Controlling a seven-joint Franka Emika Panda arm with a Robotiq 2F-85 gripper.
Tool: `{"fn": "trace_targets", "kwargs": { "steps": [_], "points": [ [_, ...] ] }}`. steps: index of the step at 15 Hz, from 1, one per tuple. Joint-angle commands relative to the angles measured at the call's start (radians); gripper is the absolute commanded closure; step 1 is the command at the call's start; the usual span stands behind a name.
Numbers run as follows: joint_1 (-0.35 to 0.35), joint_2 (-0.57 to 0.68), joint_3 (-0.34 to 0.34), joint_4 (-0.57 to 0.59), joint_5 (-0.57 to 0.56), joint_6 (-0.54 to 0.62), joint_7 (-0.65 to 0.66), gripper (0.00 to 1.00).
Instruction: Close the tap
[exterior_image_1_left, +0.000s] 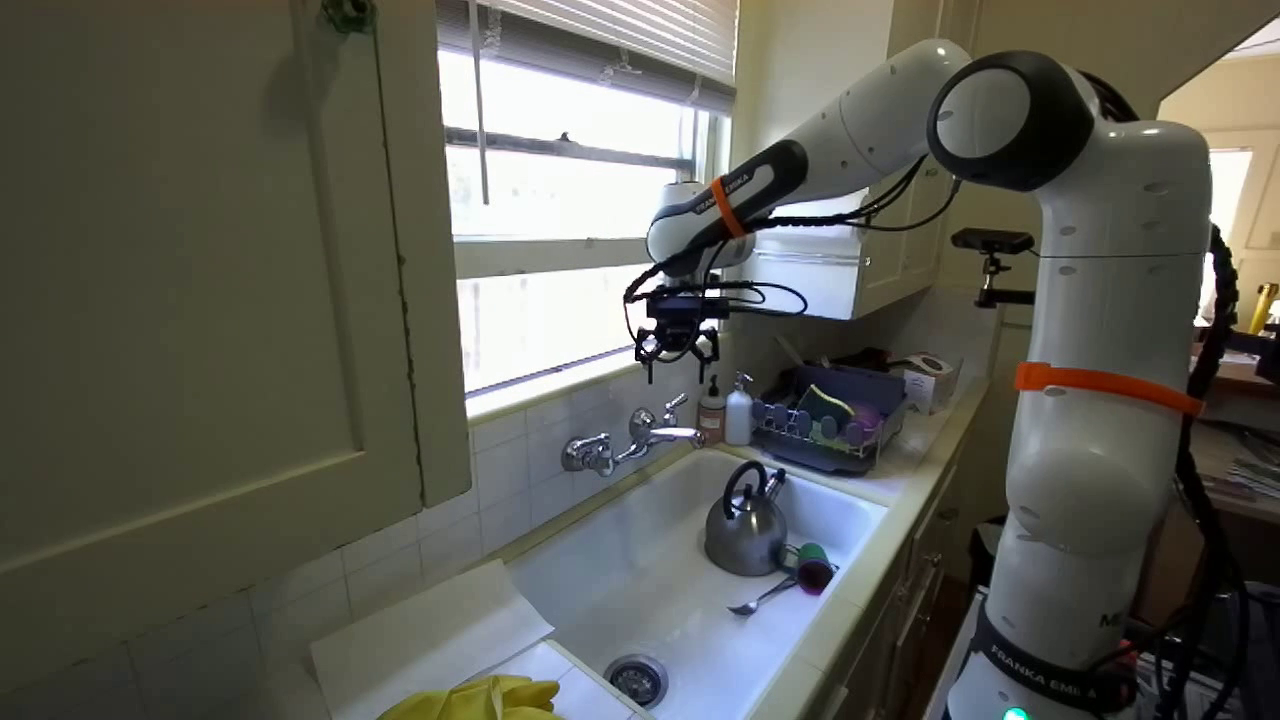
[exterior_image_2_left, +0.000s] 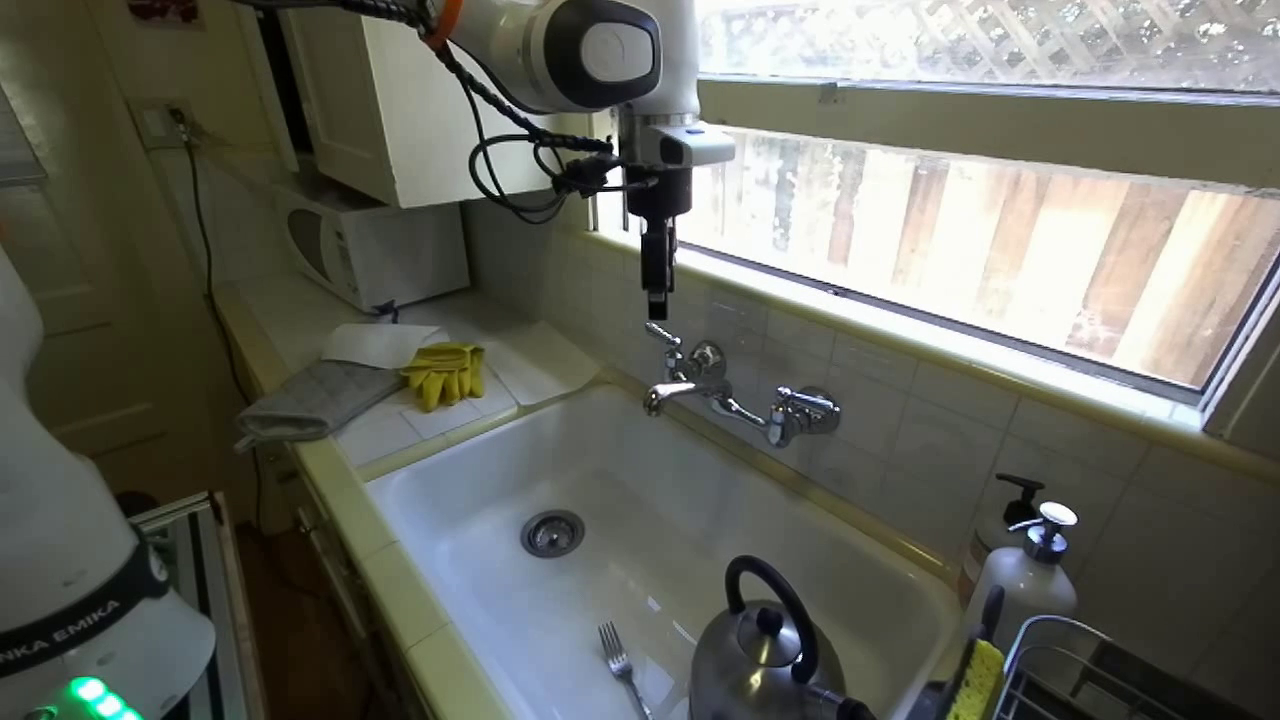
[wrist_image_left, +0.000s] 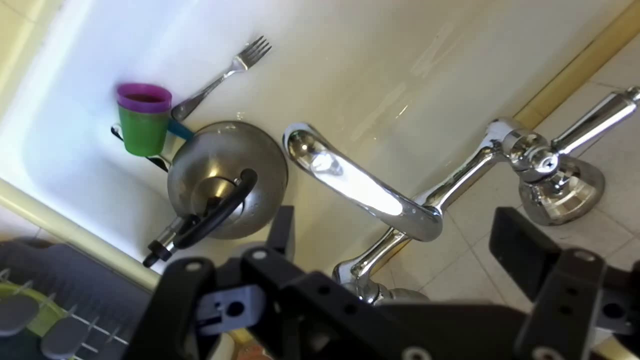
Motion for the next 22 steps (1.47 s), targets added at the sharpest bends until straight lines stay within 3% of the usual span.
{"fn": "trace_targets", "kwargs": {
  "steps": [1,8,14,22],
  "points": [
    [-0.022,-0.049,-0.001,-0.062,0.008,0.041,-0.225,0.00],
    [-0.035,-0.057,-0.002,-0.091,-0.034,0.049,-0.560,0.00],
    [-0.036,-0.055,-0.001,-0.124,-0.047,0.105,-0.639,0.00],
    [-0.033,-0.032,0.001,-0.106,-0.034,0.104,-0.623,0.00]
  ]
}}
